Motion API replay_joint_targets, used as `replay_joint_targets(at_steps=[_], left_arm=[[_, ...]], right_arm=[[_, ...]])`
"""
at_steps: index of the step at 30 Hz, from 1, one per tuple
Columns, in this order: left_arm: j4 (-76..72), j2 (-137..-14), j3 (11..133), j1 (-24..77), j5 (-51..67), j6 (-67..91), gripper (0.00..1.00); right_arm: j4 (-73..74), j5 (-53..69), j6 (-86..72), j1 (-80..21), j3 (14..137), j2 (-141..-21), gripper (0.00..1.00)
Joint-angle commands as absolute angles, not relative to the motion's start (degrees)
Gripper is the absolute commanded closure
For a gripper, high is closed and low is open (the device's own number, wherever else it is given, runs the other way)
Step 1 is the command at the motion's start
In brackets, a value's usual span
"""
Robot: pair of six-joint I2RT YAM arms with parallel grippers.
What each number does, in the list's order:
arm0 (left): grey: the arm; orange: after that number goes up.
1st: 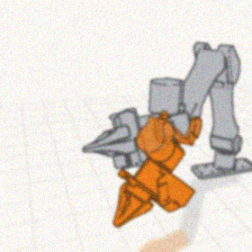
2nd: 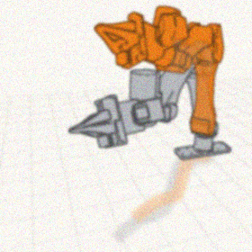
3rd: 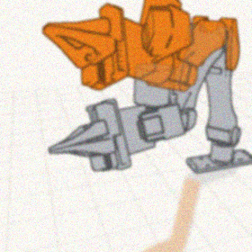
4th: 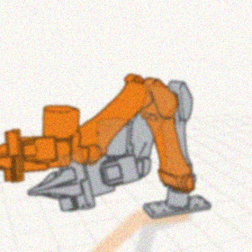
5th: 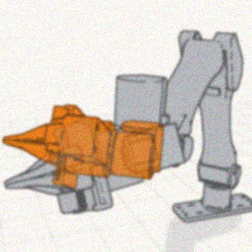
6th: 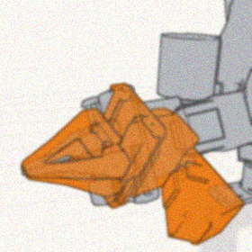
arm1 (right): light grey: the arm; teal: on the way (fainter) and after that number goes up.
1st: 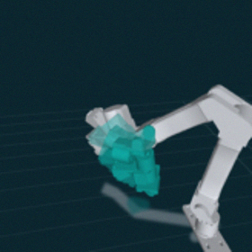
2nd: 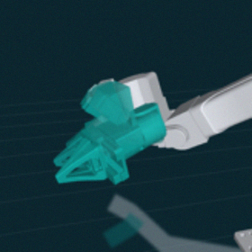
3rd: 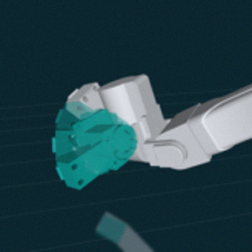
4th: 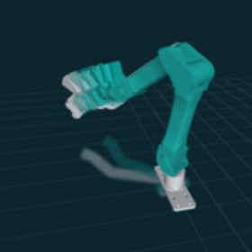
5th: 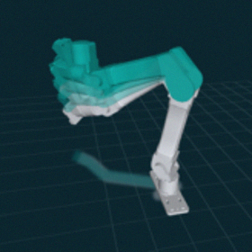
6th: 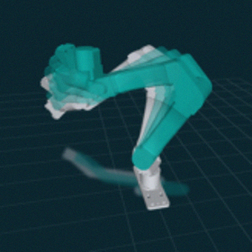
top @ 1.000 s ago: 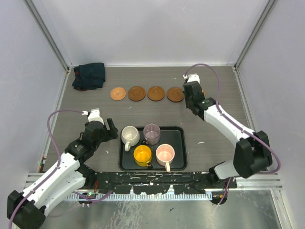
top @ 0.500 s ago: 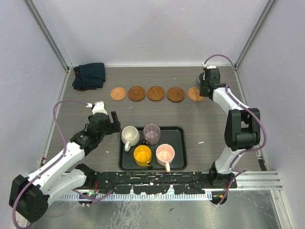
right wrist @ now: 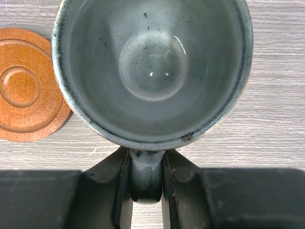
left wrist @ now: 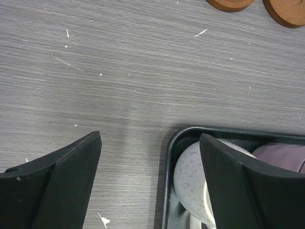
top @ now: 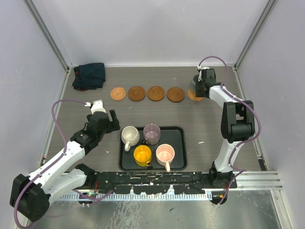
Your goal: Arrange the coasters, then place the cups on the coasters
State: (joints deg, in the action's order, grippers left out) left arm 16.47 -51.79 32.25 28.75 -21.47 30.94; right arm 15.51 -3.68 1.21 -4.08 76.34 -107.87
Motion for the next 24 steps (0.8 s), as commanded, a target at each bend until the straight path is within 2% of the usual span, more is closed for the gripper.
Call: replay_joint_targets(at_steps=[1, 24], left_arm=[[13.1, -51.6, 33.7, 28.4, -22.7, 31.9, 0.15], [13.1, -51.9, 33.1, 28.2, -22.2, 32.3, 0.15]], right_arm=[[7.0, -3.4, 1.9, -4.2, 78.1, -105.0, 0.99], [7.3, -3.9, 1.5, -4.2, 74.8, -105.3, 0.99]])
